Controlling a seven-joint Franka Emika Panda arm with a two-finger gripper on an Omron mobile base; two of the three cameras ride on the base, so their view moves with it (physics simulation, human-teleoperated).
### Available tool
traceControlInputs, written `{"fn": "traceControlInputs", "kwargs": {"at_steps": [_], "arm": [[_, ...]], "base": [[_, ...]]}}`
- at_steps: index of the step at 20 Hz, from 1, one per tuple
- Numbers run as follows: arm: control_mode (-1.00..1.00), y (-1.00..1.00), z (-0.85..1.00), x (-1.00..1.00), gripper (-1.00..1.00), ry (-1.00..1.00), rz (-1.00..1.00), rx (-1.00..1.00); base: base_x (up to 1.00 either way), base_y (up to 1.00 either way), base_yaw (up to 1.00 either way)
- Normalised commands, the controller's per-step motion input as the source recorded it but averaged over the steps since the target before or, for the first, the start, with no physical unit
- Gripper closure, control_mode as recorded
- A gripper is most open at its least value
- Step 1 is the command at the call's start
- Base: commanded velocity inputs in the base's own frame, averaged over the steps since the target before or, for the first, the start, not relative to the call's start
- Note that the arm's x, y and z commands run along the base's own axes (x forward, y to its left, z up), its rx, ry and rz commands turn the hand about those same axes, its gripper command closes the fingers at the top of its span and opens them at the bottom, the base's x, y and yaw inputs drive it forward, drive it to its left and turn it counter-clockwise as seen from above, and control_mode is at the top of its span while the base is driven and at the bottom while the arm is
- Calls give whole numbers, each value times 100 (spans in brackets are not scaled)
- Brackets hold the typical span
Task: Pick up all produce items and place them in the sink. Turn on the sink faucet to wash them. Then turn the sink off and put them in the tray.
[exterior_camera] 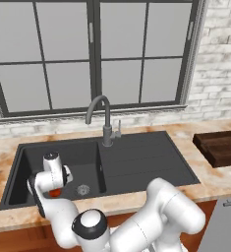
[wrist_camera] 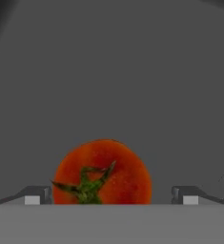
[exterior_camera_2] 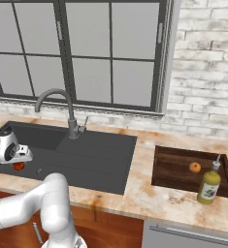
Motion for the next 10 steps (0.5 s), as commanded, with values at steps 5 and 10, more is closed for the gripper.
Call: {"fn": "traceControlInputs", "kwargs": {"at_steps": [5, 10], "arm": [[-100, 0, 0, -6, -100, 0, 0, -6], [-100, 0, -12, -4, -100, 0, 0, -1]], "base": [[0, 0, 0], [0, 0, 0]]}}
